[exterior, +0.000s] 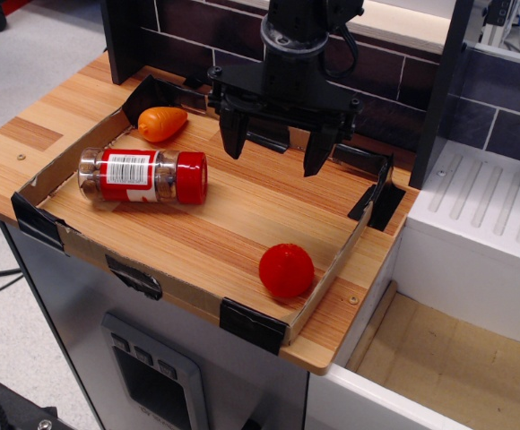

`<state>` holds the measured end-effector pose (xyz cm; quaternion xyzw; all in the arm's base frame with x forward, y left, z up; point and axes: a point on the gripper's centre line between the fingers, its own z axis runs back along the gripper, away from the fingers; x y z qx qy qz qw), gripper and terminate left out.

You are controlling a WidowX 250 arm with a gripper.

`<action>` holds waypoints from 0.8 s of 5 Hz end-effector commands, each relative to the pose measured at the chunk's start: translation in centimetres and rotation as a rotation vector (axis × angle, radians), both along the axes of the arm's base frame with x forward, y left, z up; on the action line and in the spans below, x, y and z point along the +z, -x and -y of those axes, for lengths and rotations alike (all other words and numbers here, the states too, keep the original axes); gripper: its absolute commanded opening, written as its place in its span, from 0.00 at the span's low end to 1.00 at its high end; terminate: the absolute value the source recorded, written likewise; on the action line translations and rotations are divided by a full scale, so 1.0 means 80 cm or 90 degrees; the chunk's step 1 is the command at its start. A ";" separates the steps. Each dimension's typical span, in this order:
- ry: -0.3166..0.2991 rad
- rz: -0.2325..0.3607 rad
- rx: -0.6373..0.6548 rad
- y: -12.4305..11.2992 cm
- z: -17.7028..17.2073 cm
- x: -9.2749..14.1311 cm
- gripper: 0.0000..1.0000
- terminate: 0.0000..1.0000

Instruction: Upright basil bottle

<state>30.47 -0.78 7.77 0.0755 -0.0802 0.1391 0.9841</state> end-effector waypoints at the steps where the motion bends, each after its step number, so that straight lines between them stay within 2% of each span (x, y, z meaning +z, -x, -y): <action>1: 0.000 0.000 0.000 0.000 0.000 0.000 1.00 0.00; 2: -0.013 -0.015 -0.159 -0.003 -0.015 0.012 1.00 0.00; 3: -0.028 0.019 -0.318 -0.008 -0.036 0.020 1.00 0.00; 4: 0.015 -0.007 -0.476 -0.018 -0.052 0.021 1.00 0.00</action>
